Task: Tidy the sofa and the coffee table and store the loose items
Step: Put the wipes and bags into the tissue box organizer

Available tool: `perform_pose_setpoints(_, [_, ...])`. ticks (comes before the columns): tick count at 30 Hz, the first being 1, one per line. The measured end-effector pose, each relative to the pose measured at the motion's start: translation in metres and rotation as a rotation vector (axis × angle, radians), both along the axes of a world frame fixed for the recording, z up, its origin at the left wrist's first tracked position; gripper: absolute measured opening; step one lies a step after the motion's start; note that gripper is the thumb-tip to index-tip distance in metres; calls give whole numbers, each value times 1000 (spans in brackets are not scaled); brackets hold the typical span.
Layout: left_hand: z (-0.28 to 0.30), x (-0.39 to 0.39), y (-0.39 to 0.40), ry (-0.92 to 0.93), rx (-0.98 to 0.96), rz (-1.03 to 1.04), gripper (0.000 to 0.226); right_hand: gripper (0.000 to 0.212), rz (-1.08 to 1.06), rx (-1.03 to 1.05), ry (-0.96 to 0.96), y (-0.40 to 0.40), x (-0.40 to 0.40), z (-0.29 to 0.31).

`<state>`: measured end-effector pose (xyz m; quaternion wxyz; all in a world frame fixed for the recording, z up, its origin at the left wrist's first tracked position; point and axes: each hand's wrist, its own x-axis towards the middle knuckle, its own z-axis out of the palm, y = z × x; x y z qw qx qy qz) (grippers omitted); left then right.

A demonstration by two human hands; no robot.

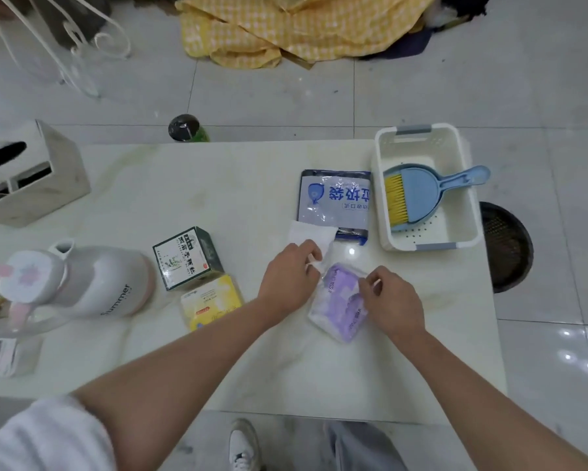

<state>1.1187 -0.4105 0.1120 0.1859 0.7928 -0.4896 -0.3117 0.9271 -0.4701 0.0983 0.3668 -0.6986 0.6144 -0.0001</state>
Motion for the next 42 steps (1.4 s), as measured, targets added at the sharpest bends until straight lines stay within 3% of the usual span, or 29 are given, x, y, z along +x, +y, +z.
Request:
perform_pose_setpoints(7, [4, -58, -26, 168, 179, -44, 24, 25, 283, 270, 60, -4, -10, -3])
perform_pose_setpoints(10, [-1, -65, -25, 169, 313, -99, 13, 35, 145, 186, -43, -1, -15, -5])
perform_pose_setpoints(12, [-3, -65, -21, 196, 409, -132, 23, 27, 51, 173, -129, 2, -14, -6])
perform_pose_setpoints(14, [-1, -59, -16, 318, 449, -94, 25, 13, -92, 241, -242, 5, -10, -7])
perform_pose_setpoints(18, [10, -42, -5, 516, 484, 6, 26, 20, -374, 446, -513, 6, 2, -5])
perform_pose_setpoints(21, [13, -19, 5, 376, 411, -222, 23, 23, -451, 502, -572, 9, 32, -1])
perform_pose_setpoints(24, [4, 8, 17, 25, 330, -520, 30, 25, -428, 526, -525, 12, 65, -3])
perform_pose_setpoints(26, [-5, 21, 23, -188, 413, -629, 38, 28, -387, 537, -492, 17, 83, -6])
perform_pose_setpoints(34, [6, 53, 20, -136, 317, -568, 34, 21, -240, 294, -262, 15, 116, -8])
perform_pose_setpoints(37, [40, 86, 23, -41, 256, -511, 38, 42, -143, 145, -104, 12, 121, 0])
perform_pose_setpoints(42, [114, 195, 15, -29, 21, -328, 31, 38, -72, -118, -74, 7, 166, 31])
